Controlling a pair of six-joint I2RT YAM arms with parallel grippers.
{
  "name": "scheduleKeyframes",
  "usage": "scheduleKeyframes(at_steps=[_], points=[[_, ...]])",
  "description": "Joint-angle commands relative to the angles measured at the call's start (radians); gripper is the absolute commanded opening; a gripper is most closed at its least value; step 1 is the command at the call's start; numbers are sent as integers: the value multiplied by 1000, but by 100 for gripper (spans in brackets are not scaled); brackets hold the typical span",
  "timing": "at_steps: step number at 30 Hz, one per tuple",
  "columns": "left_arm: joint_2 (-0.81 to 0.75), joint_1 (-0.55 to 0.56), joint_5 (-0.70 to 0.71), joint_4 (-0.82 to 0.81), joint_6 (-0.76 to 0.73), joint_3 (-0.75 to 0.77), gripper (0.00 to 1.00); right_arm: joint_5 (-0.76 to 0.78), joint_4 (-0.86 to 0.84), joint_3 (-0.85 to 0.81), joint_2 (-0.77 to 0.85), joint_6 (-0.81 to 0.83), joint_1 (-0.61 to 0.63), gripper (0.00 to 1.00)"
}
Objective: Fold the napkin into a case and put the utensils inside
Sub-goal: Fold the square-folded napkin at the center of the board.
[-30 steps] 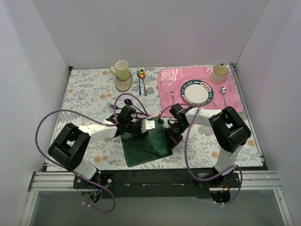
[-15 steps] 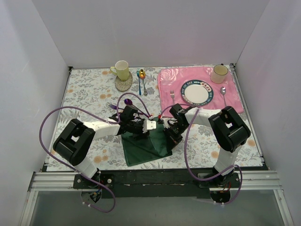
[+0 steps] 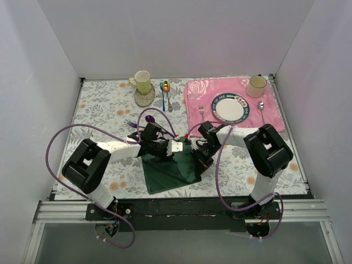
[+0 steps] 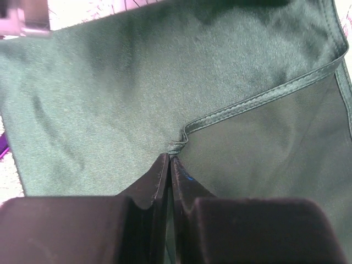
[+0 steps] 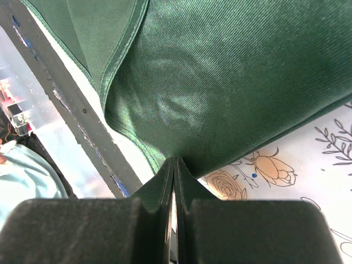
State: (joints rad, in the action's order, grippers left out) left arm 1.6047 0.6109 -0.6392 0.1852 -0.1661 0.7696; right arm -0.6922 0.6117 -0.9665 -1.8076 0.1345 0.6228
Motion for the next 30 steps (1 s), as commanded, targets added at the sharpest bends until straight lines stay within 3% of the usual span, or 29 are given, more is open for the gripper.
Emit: scheduleKeyframes(at_steps=[1, 8, 17, 30], points=[[-77, 4, -34, -16, 36, 46, 1, -26, -9, 0, 5, 14, 3, 5], [-72, 6, -22, -78, 88, 88, 1, -46, 6, -14, 68, 5, -5, 6], [-14, 4, 16, -179, 106, 99, 1, -95, 54, -41, 166, 16, -133, 9], [83, 4, 58, -266, 106, 138, 2, -159, -47, 5, 168, -68, -135, 10]])
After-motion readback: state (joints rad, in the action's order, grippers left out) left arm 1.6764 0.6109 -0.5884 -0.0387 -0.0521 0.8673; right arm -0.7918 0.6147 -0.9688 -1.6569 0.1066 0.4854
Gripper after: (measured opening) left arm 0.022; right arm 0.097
